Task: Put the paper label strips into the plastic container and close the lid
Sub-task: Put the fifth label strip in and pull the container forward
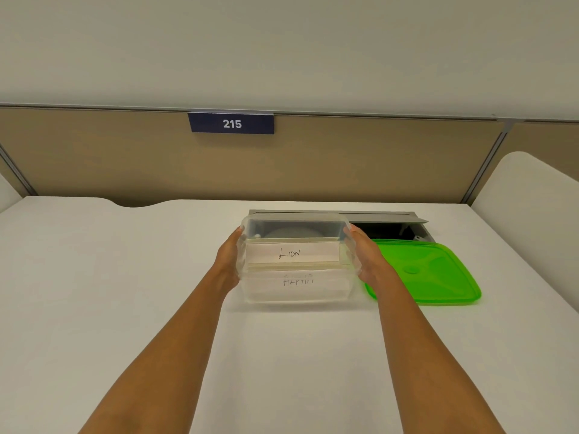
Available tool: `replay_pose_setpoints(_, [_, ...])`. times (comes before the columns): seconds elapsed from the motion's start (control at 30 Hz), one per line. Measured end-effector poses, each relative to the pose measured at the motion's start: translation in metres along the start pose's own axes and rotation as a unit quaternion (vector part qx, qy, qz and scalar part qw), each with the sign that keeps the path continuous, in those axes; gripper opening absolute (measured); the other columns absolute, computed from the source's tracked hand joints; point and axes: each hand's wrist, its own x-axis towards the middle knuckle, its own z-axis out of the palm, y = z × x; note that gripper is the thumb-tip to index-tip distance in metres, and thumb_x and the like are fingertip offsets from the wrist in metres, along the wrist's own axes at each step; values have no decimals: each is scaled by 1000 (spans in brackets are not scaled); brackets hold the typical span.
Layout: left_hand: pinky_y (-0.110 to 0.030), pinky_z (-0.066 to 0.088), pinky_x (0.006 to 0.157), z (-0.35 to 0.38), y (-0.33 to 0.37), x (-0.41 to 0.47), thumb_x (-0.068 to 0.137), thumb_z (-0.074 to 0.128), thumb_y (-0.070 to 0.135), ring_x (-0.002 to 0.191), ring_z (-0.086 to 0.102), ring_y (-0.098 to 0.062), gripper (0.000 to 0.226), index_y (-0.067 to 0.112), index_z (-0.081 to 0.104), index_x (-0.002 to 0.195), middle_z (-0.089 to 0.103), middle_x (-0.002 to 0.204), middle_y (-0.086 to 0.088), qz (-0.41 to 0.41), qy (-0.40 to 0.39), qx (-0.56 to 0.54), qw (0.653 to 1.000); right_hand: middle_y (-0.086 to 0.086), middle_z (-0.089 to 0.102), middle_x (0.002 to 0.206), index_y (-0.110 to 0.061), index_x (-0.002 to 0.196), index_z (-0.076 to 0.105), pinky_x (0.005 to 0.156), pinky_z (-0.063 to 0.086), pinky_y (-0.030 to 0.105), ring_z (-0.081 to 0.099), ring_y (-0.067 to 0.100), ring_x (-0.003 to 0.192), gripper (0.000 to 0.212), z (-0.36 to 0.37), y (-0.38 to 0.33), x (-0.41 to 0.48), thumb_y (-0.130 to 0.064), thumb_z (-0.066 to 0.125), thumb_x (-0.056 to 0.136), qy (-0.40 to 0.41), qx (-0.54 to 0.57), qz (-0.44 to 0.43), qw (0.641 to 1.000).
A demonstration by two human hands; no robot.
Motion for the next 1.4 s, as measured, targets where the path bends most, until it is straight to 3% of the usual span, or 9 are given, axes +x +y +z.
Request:
replay_pose_setpoints(0.17, [-24, 54, 46, -5, 12, -21, 95, 47, 42, 72, 64, -18, 31, 19, 56, 115, 64, 90, -2, 10, 10, -9, 1000, -3, 56, 123, -29, 121, 56, 88, 42, 26, 52, 13, 107, 26, 8, -10, -26, -33, 43, 100, 3, 3, -17, 1000])
replay_pose_setpoints(0.37, [-35, 52, 83, -20, 25, -61, 95, 47, 41, 110, 57, -23, 53, 13, 45, 140, 50, 141, -6, 23, 4, -2, 1000, -13, 61, 92, -30, 100, 61, 69, 47, 22, 56, 6, 86, 16, 21, -14, -68, -31, 45, 99, 0, 8, -25, 1000])
replay_pose_setpoints(0.47, [-30, 53, 72, -28, 28, -83, 95, 48, 39, 106, 58, -21, 50, 13, 47, 138, 52, 137, -7, 30, -3, -3, 1000, -18, 59, 89, -33, 107, 56, 63, 44, 15, 54, -3, 77, 16, 27, -12, -91, -29, 42, 100, 1, 9, -36, 999])
replay_pose_setpoints(0.63, [-38, 38, 108, -49, 28, -114, 95, 48, 38, 140, 38, -23, 52, 15, 44, 141, 37, 152, -6, 27, -1, 0, 1000, -25, 62, 77, -32, 96, 61, 45, 48, 7, 54, -10, 67, 20, 37, -3, -128, -28, 43, 100, 2, 19, -42, 999])
replay_pose_setpoints(0.73, [-30, 57, 75, -60, 25, -137, 97, 45, 38, 100, 65, -19, 45, 15, 50, 135, 56, 137, -7, 25, -9, 11, 1000, -20, 65, 103, -33, 107, 63, 70, 51, 10, 62, -4, 92, 23, 45, 10, -144, -31, 42, 100, 3, 25, -40, 999])
replay_pose_setpoints(0.83, [-19, 53, 45, -74, 21, -153, 97, 45, 36, 68, 67, -13, 43, 12, 53, 132, 69, 96, -1, 31, -1, 25, 999, -6, 42, 147, -24, 140, 43, 98, 31, 27, 36, 13, 139, 40, 50, 25, -159, -32, 36, 102, 12, 22, -29, 999])
replay_pose_setpoints(0.97, [-33, 54, 84, -92, 13, -166, 97, 44, 38, 121, 55, -28, 48, 11, 47, 137, 48, 144, -10, 17, -11, 21, 1000, -3, 40, 150, -21, 142, 41, 97, 30, 28, 34, 16, 140, 40, 57, 44, -175, -29, 36, 102, 16, 28, -21, 999])
replay_pose_setpoints(1.03, [-30, 58, 73, -99, 10, -174, 97, 45, 37, 108, 61, -26, 40, 12, 56, 126, 49, 143, -9, 13, -9, 23, 1000, -3, 40, 150, -21, 142, 40, 94, 30, 27, 35, 16, 139, 41, 61, 51, -184, -29, 36, 102, 15, 32, -18, 999])
replay_pose_setpoints(1.4, [-39, 30, 114, -136, -5, -189, 95, 48, 39, 140, 37, -18, 50, 20, 45, 141, 36, 154, 1, -7, 9, 17, 1000, -4, 42, 147, -24, 140, 41, 89, 35, 25, 43, 11, 117, 40, 82, 76, -209, -33, 35, 102, 5, 33, -1, 999])
